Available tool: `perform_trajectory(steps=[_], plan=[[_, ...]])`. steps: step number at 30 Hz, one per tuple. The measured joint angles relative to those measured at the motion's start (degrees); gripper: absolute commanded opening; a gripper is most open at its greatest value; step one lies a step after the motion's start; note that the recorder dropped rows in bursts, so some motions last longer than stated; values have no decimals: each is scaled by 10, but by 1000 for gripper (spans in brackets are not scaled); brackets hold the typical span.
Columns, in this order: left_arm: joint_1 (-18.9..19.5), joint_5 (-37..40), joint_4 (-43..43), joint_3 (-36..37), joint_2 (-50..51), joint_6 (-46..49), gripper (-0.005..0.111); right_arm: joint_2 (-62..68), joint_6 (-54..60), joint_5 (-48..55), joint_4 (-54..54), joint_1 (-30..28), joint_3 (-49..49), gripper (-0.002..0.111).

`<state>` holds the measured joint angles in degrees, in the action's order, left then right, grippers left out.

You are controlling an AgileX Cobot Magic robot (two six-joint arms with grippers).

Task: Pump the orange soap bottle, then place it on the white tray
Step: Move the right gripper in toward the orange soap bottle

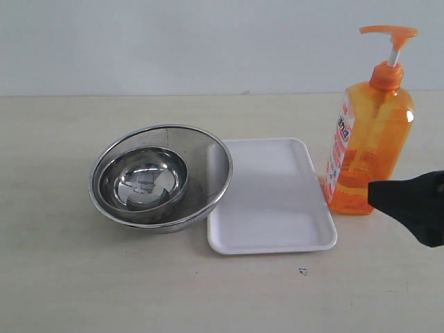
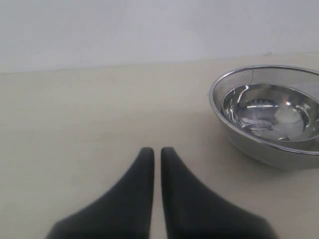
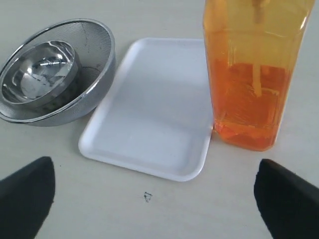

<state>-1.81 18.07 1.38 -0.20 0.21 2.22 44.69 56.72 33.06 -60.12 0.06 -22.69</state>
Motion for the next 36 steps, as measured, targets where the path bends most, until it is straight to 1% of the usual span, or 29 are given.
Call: perform_trajectory(steps=[7,11,19,22,26,30,34,36], plan=[[0,0,0,0,0,0,5,0,5,4,-20,0,0,105],[0,0,0,0,0,0,5,0,82,40,-64,0,0,105],[0,0,0,0,0,0,5,0,150,83,-155,0,12,105],[0,0,0,0,0,0,5,0,199,63,-199,0,37,105],[0,0,0,0,0,0,5,4,245,10,-222,0,53,105],[0,0,0,0,0,0,5,49,306,-6,-264,0,56,105],[0,0,0,0,0,0,5,140,426,1,-349,0,56,105],[0,0,0,0,0,0,5,177,477,4,-374,0,56,105]])
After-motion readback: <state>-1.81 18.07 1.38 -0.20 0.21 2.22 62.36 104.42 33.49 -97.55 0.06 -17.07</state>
